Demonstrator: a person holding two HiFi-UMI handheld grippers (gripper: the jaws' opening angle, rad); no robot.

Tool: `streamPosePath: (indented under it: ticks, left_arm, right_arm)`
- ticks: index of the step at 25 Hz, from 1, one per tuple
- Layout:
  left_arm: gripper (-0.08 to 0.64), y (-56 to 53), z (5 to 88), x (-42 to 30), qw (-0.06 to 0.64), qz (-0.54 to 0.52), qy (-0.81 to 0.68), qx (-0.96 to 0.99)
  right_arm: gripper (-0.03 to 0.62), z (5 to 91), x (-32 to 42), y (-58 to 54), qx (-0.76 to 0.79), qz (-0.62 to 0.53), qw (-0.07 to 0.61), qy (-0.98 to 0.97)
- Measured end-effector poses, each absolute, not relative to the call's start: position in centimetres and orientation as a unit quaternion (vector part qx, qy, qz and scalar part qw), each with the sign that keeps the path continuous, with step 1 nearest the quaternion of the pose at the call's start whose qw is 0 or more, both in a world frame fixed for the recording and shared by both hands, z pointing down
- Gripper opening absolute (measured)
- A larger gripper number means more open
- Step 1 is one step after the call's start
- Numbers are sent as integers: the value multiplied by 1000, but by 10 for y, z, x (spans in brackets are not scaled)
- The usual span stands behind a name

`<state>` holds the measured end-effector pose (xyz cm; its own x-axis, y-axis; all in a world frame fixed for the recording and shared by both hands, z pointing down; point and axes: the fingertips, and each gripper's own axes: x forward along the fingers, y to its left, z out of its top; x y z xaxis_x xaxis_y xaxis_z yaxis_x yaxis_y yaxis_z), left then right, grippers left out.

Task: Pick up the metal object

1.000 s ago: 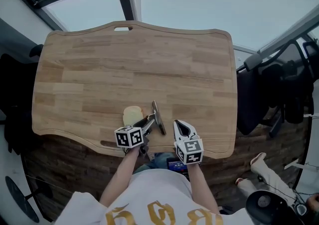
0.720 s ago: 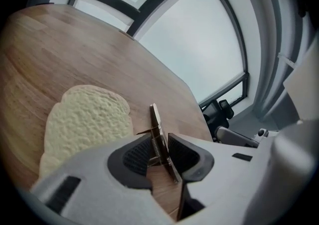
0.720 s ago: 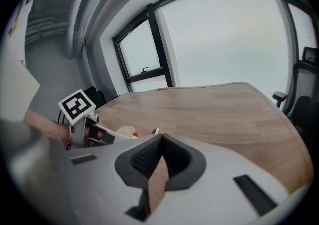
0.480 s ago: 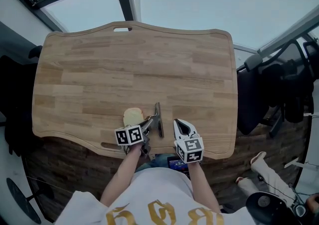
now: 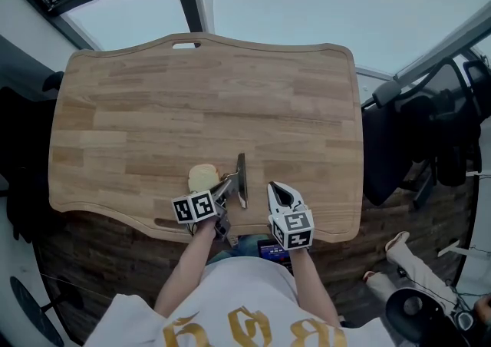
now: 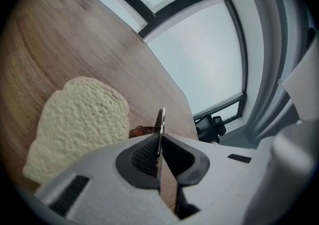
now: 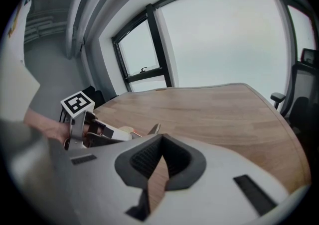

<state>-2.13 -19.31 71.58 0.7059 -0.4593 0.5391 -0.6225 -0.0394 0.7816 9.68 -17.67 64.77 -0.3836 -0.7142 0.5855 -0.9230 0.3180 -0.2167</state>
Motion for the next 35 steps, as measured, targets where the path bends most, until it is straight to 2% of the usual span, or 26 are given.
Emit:
streamPosePath:
  ticks: [11,22,35]
  left_arm:
    - [32,-192,696,-11,580,42,-366,727]
    - [32,-184,669,-15,566,-1,-364,740]
    - [32,-169,607,-12,526,-45,-332,782]
  right_arm:
    - [11,628,109,-175,537,249,164,-789]
    - [11,614,109,-163,538,214,178,-796]
    - [11,579,120,-149,571,188,143,-787]
